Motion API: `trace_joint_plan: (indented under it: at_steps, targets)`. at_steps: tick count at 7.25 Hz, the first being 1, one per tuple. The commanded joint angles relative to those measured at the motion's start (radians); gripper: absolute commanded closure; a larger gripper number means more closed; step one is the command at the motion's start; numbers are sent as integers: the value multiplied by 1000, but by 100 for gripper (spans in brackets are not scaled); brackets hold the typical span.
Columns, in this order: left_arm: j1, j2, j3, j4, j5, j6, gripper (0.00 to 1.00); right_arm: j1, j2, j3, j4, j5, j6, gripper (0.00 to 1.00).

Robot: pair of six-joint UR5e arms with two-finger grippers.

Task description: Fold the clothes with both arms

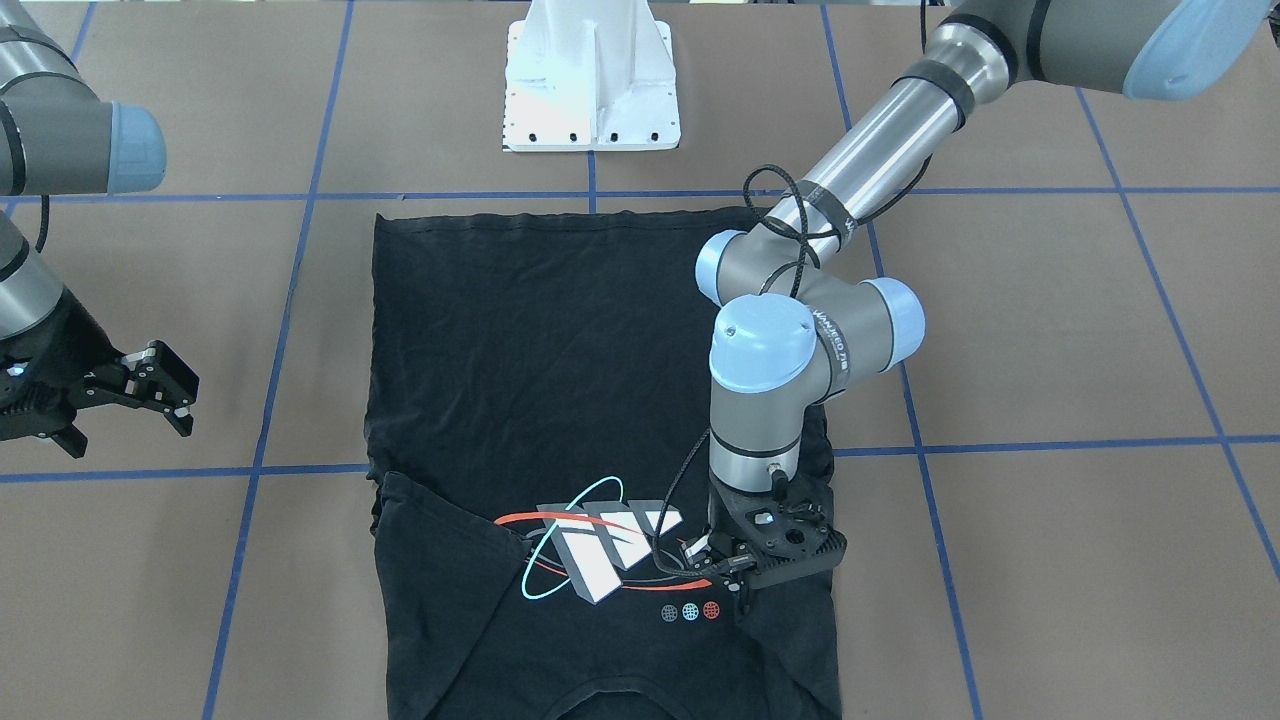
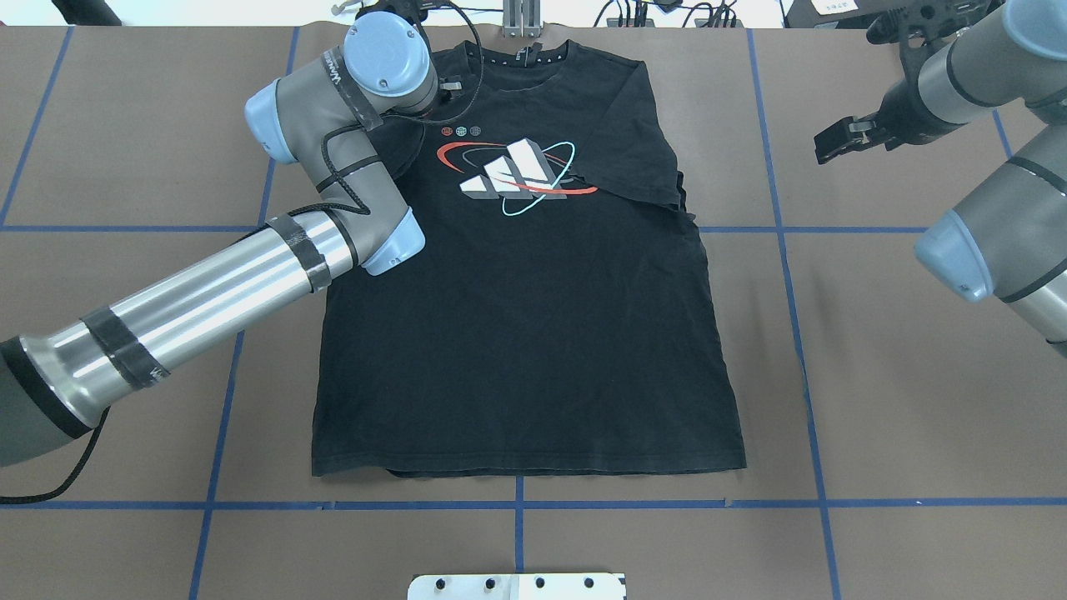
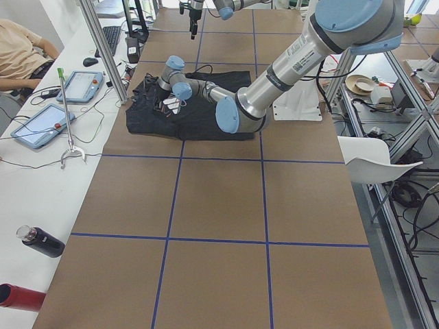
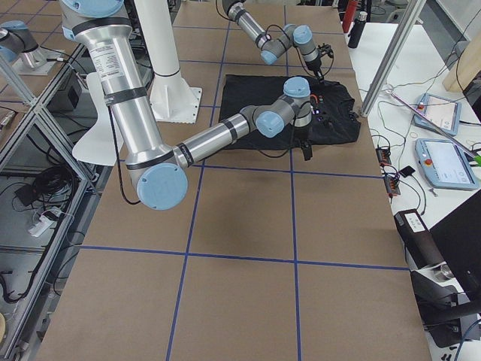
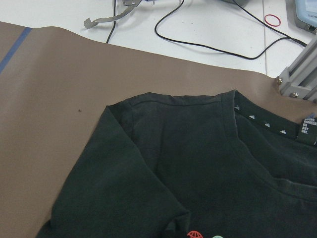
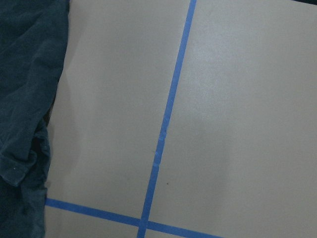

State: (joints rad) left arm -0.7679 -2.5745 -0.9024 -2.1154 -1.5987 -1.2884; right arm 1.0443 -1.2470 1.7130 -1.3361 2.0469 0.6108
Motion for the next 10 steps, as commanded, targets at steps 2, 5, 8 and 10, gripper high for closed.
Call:
trace_joint_plan:
  at_steps: [2,5,8,10]
  targets:
    - [-1,0,-5,-84,5,130,0,-4,14,-3,0,1,4,0]
    - [-1,273,-457,-65,-85,164,0,-90,24,74,3,-16,224,0]
    - [76,483,-921,205,-87,194,0,-264,-21,222,0,-184,470,0]
    - [159,613,-1089,207,-127,135,0,-408,-138,343,0,-314,573,0]
